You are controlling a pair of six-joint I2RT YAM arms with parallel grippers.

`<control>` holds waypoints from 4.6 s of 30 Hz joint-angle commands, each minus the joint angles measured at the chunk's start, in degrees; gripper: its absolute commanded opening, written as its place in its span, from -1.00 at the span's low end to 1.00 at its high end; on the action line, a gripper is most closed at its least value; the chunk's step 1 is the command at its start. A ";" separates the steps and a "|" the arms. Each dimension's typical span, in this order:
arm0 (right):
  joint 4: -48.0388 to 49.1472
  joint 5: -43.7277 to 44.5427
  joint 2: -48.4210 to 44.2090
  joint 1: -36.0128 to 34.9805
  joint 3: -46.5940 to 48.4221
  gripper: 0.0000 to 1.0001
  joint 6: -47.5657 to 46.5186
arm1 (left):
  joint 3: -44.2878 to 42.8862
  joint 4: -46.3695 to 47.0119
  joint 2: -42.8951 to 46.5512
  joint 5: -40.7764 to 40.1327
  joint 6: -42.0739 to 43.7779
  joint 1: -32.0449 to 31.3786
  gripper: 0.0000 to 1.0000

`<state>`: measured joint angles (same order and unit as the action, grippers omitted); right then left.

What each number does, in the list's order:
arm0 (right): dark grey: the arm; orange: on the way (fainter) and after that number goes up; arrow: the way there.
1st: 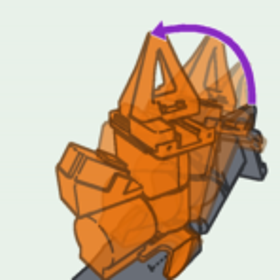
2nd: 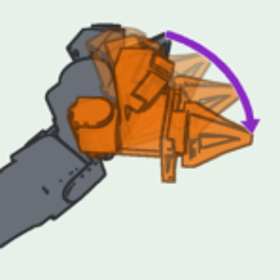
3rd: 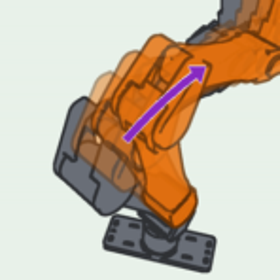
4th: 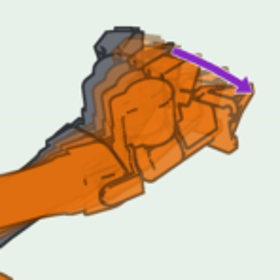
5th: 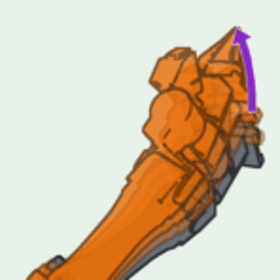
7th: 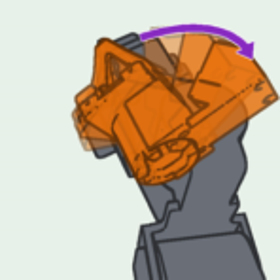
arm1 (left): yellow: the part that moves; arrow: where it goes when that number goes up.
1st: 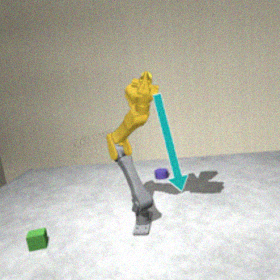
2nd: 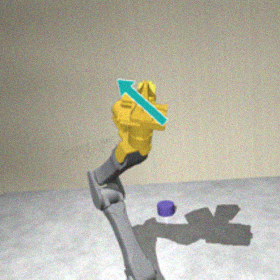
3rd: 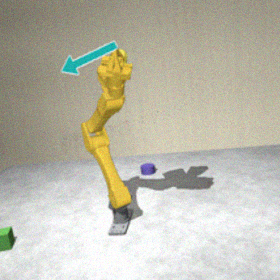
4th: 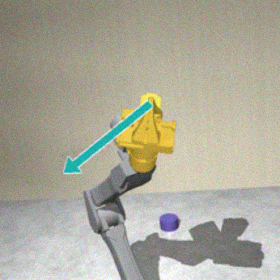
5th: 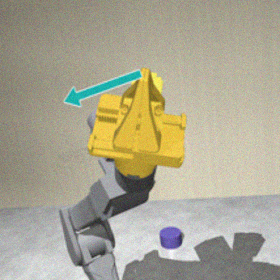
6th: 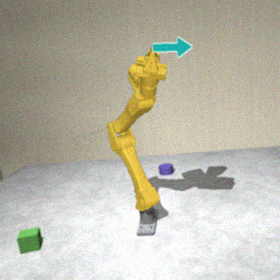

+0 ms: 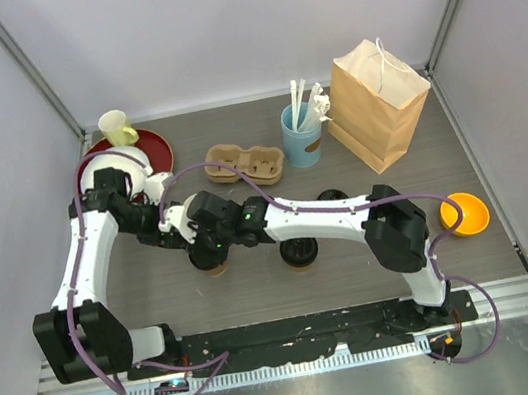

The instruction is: Pack the takeout coffee

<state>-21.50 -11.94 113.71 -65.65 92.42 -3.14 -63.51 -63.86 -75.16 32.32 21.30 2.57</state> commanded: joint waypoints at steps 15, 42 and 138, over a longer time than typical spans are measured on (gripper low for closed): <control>-3.20 -3.34 -3.40 0.43 1.62 0.04 0.85 | 0.05 1.36 -0.96 1.96 -0.29 -1.87 0.22; -5.13 -3.00 -4.90 0.52 5.57 0.68 -0.47 | -0.83 0.84 -0.78 2.40 0.41 -1.87 0.25; 13.14 -13.01 -2.27 7.81 1.80 -0.98 11.84 | -2.94 -3.29 -2.10 8.29 7.61 0.50 -1.00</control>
<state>-10.66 -23.00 110.13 -57.32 90.59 9.67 -67.20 -65.43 -77.93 40.32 26.50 1.15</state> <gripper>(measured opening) 0.027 0.012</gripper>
